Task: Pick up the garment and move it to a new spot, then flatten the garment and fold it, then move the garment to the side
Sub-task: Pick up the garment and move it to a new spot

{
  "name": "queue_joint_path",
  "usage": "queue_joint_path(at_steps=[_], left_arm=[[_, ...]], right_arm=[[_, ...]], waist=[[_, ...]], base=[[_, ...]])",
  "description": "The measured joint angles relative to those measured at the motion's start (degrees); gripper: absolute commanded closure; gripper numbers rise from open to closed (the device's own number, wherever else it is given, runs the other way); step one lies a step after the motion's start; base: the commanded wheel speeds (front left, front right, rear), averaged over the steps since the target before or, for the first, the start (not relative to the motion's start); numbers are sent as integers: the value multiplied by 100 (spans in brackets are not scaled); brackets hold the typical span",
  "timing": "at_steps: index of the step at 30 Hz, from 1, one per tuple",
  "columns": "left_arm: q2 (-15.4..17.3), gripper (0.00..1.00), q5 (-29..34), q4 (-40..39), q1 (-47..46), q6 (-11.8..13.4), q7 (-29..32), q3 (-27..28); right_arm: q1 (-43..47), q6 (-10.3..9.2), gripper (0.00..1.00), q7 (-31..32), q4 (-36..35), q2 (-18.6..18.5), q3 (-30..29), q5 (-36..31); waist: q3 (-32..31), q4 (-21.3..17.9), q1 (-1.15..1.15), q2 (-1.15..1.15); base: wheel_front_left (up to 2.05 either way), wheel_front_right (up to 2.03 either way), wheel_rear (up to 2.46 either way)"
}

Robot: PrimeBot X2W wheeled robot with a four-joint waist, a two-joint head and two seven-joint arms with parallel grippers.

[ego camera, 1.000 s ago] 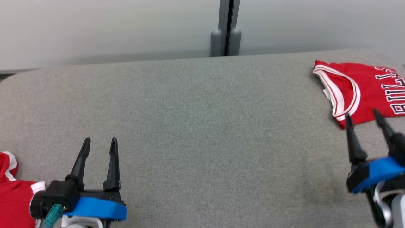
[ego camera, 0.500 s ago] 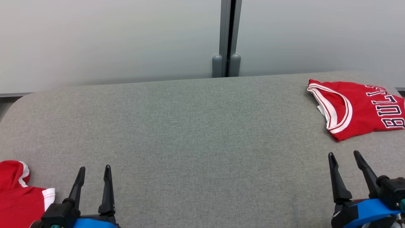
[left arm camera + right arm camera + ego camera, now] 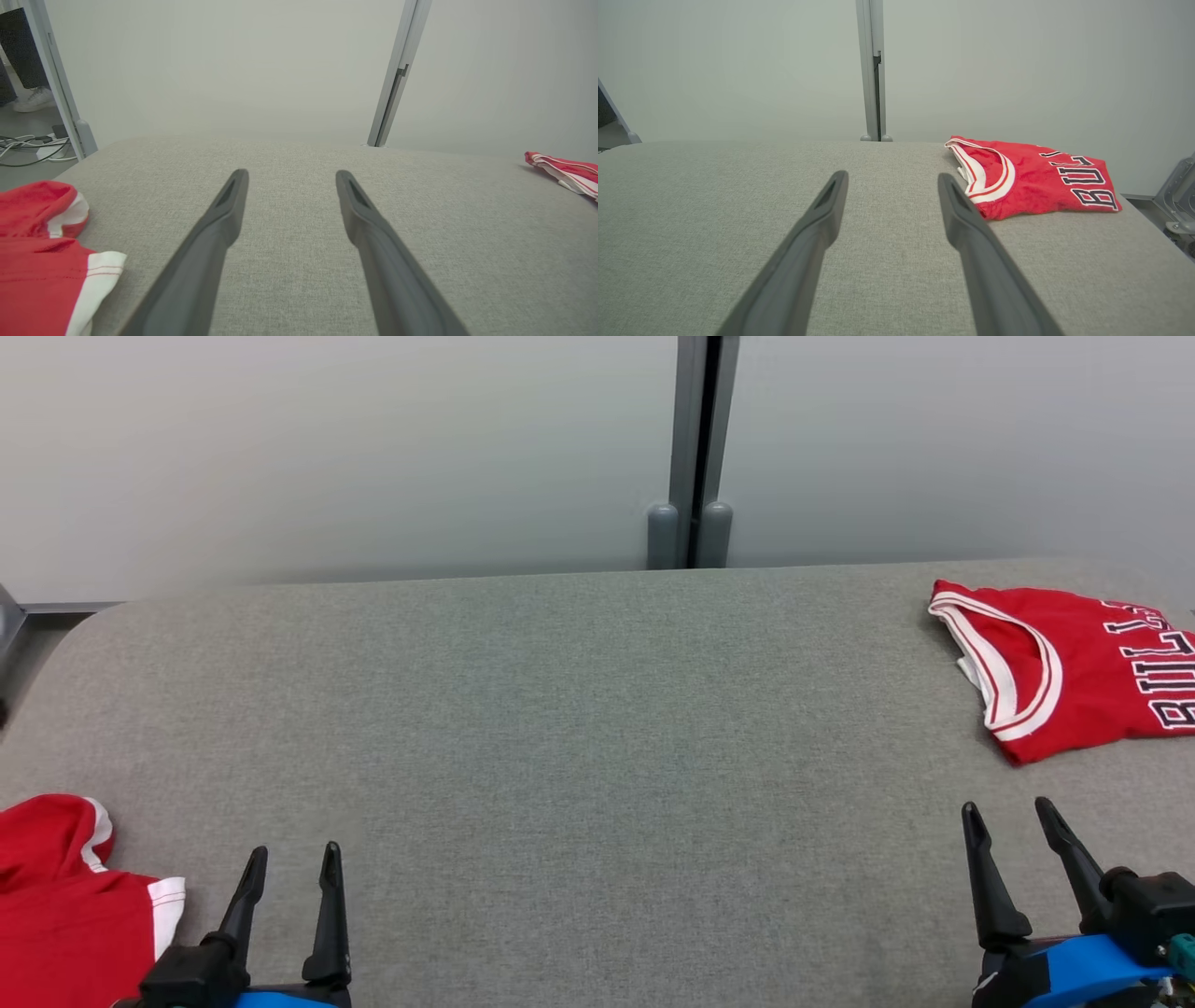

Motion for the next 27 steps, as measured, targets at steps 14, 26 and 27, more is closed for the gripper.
queue_joint_path(at_steps=[14,26,27], left_arm=[[57,0,-44,204,-24,-38,0,-34],[157,0,-49,235,-23,-32,0,-96],[156,0,-52,231,-21,-32,0,-100]], right_arm=[[87,0,0,-158,309,-43,213,24],[77,0,0,-275,534,65,404,27],[77,0,0,-278,554,73,402,27]], waist=[[-118,982,0,0],[-172,2044,0,0],[-174,2121,0,0]], base=[[0,0,0],[0,0,0],[0,0,0]])
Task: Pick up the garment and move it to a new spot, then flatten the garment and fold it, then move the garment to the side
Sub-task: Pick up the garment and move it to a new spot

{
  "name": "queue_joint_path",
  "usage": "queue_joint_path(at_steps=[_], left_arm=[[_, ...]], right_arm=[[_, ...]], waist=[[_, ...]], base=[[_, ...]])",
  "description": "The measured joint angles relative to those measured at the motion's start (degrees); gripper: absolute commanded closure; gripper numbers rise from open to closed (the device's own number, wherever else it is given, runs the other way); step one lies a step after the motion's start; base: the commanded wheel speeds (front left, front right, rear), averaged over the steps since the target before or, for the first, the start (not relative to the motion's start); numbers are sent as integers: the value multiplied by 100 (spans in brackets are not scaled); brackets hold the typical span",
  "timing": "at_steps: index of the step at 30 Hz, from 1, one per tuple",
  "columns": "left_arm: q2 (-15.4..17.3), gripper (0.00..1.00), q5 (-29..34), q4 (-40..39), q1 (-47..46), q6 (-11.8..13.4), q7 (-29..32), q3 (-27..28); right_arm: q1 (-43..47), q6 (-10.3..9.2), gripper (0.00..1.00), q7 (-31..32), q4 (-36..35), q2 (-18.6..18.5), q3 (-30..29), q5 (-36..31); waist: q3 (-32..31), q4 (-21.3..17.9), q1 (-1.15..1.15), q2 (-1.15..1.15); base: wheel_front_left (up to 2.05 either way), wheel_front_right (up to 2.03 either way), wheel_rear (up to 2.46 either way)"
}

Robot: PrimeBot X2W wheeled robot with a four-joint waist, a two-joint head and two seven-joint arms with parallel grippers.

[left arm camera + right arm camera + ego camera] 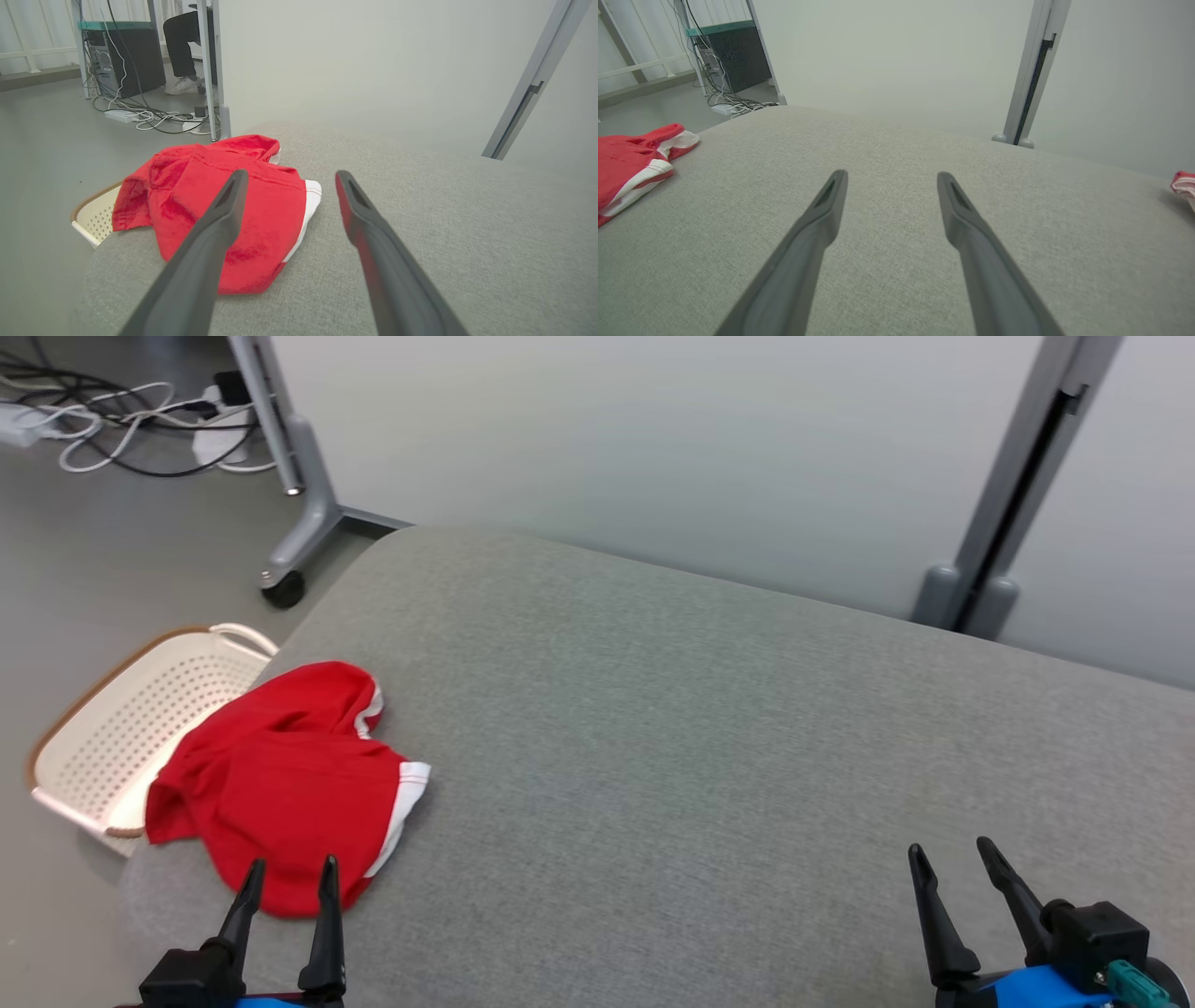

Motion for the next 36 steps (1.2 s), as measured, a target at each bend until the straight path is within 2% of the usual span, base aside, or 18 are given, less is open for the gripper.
queue_joint_path(at_steps=[11,22,26,30,33,36], left_arm=[[8,0,-48,-76,49,37,0,29],[-20,0,-88,-164,91,93,0,122],[-11,0,-205,-442,44,137,77,225],[149,0,-396,-1168,-341,229,628,410],[344,0,-661,-1611,-727,337,1372,623],[679,0,-994,-1701,-1106,413,2253,910]], right_arm=[[-20,0,0,-51,109,66,73,-12],[-83,0,0,-41,96,97,112,-11],[-85,0,0,-32,64,100,103,-1],[-91,0,0,-5,1,99,87,-2],[-148,0,0,32,-84,83,81,-9],[-265,0,0,79,-181,44,136,-51]], waist=[[96,578,0,0],[194,522,0,0],[253,451,0,0],[365,421,0,0],[512,389,0,0],[722,301,1,0]], base=[[0,0,0],[0,0,0],[0,0,0],[0,0,0],[0,0,0],[0,0,0]])
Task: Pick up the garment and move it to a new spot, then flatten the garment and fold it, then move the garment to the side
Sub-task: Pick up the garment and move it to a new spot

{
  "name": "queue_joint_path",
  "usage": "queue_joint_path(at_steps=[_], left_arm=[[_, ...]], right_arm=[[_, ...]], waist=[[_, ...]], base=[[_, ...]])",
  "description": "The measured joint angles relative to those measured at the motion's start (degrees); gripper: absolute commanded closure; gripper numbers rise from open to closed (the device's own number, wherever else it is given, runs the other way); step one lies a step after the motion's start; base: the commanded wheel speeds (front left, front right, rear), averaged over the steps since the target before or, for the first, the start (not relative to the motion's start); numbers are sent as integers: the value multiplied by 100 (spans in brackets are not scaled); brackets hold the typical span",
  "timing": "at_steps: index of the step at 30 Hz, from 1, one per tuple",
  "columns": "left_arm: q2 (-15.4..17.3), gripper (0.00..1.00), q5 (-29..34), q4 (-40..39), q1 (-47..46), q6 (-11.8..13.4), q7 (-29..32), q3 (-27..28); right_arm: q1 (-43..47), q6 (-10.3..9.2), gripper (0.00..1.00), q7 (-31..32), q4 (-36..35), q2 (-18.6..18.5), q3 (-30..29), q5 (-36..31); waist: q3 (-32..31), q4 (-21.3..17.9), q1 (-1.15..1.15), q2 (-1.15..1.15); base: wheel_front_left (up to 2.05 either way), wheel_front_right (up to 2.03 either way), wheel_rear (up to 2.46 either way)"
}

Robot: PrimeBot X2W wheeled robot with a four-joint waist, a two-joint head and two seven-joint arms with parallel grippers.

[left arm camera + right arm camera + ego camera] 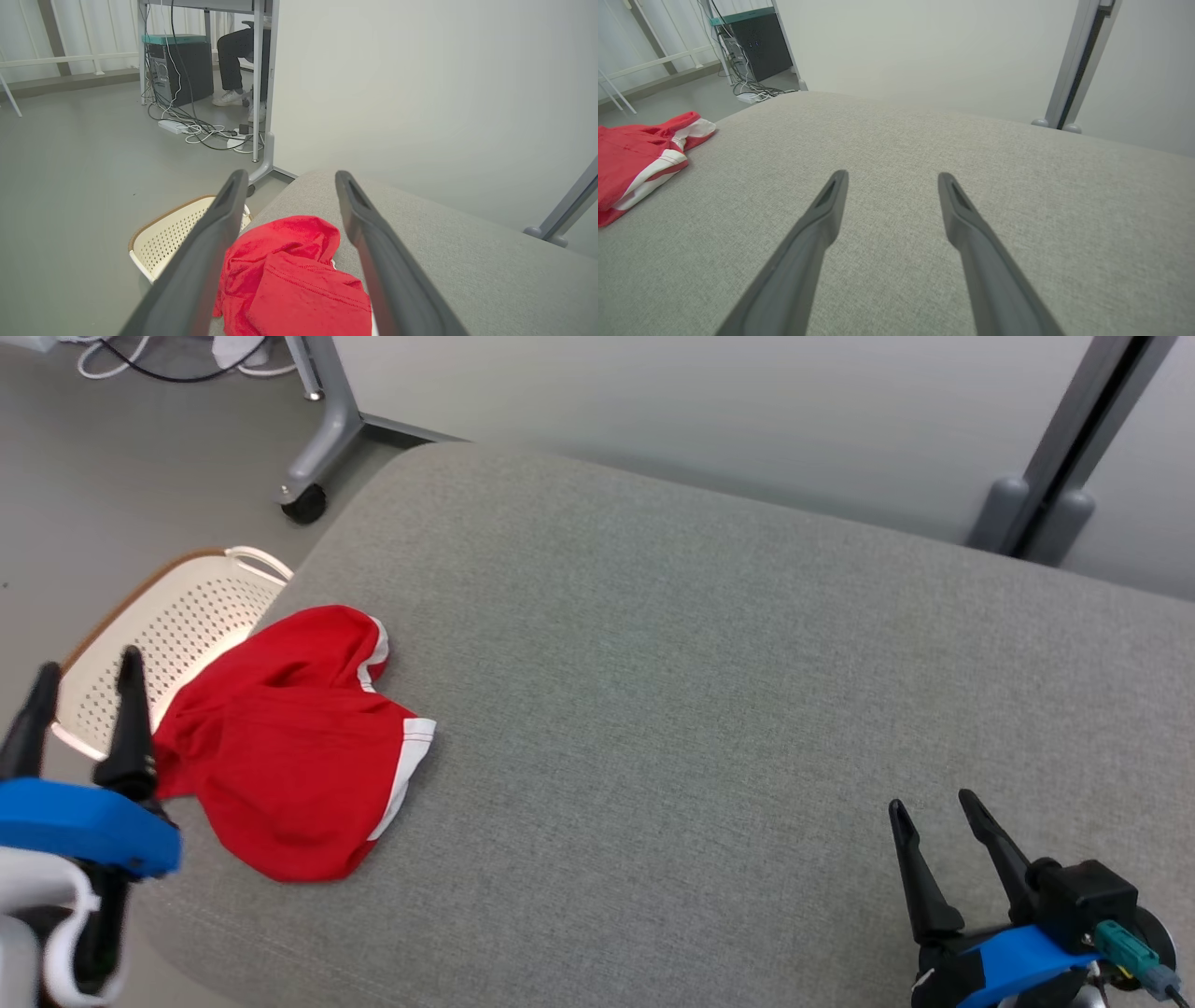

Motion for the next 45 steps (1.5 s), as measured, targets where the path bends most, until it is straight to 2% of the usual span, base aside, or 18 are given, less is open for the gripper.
queue_joint_path(at_steps=[5,10,16,22,30,31,32,38,45], left_arm=[[475,0,-582,296,-544,181,1002,559],[740,0,-962,809,-803,292,1492,915],[850,0,-1326,1555,-961,414,1764,1240],[1093,0,-1448,2669,-1060,321,1757,1406],[967,0,-1601,3559,-1267,229,1770,1361],[962,69,-1674,3705,-1347,218,1940,1335],[969,100,-1674,3733,-1356,182,1940,1326],[1131,100,-1486,3784,-1384,25,1536,1233],[1761,100,-1092,3010,-1736,-179,1045,1099]], right_arm=[[-204,0,0,144,-186,-143,123,-3],[-375,0,0,334,-485,-331,136,-18],[-507,0,0,545,-873,-513,170,-91],[-625,0,0,705,-1246,-655,224,-108],[-571,0,0,789,-1536,-697,41,-131],[-569,0,0,790,-1558,-694,34,-131],[-569,0,0,789,-1558,-691,30,-131],[-570,0,0,713,-1450,-608,40,-111],[-556,0,0,491,-1040,-403,142,-38]], waist=[[397,-262,0,0],[836,-599,1,0],[1324,-1054,0,1],[1775,-1517,0,1],[2146,-1752,0,1],[2150,-1762,-2,0],[2140,-1760,-2,0],[1880,-1654,-1,1],[1276,-1460,-1,0]], base=[[0,0,0],[0,0,0],[0,0,0],[0,0,0],[0,0,0],[0,0,0],[0,0,0],[0,0,0],[0,0,0]])
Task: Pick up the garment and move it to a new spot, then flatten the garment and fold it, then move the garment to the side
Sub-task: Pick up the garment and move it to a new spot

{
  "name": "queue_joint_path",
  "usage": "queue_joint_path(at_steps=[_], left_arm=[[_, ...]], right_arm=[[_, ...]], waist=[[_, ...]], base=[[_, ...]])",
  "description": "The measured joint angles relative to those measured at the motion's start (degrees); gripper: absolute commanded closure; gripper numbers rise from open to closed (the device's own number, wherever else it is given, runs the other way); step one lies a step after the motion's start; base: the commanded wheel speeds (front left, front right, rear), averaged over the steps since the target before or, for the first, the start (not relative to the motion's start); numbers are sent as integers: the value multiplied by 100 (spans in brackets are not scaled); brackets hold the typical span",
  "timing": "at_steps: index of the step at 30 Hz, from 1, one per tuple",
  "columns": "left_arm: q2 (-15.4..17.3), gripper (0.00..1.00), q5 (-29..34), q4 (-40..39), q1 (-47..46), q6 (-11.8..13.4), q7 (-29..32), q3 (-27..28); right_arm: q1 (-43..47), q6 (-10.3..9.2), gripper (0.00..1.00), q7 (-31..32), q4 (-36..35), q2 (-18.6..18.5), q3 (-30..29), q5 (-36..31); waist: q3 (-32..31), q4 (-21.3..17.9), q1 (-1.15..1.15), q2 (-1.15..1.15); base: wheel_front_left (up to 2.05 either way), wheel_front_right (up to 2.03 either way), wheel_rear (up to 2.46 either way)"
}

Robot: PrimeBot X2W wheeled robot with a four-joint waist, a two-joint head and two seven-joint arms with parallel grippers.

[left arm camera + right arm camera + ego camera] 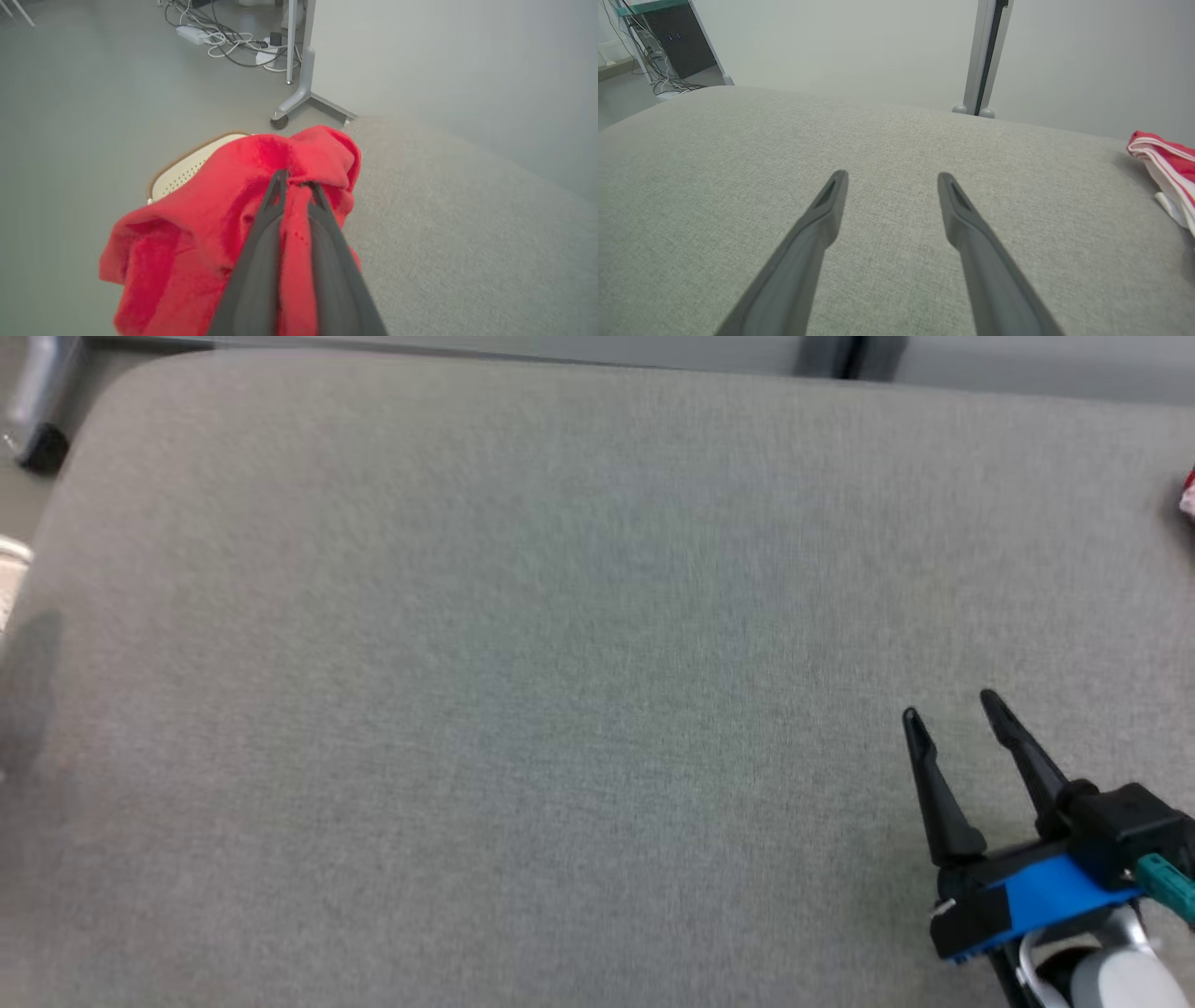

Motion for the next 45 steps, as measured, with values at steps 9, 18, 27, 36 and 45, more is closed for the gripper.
queue_joint_path(at_steps=[9,18,27,36,45], left_arm=[[250,100,374,-1946,-481,-31,434,-657],[-151,100,398,-3717,-779,-76,1251,-1712],[-812,100,650,-4011,-531,20,1417,-2735],[-1584,100,980,-2740,-49,108,747,-3523],[-2448,62,1211,-859,-44,103,-230,-4091]], right_arm=[[142,0,0,-242,454,250,53,138],[246,0,0,-360,586,403,104,191],[197,0,0,-419,632,455,181,194],[217,0,0,-467,665,477,175,223],[209,0,0,-485,710,486,194,222]], waist=[[-905,-102,-1,-1],[-1243,-846,0,-1],[-1199,-1810,1,-1],[-1062,-2454,0,-1],[-1015,-2547,0,-1]], base=[[0,0,0],[0,0,0],[0,0,0],[0,0,0],[0,0,0]])
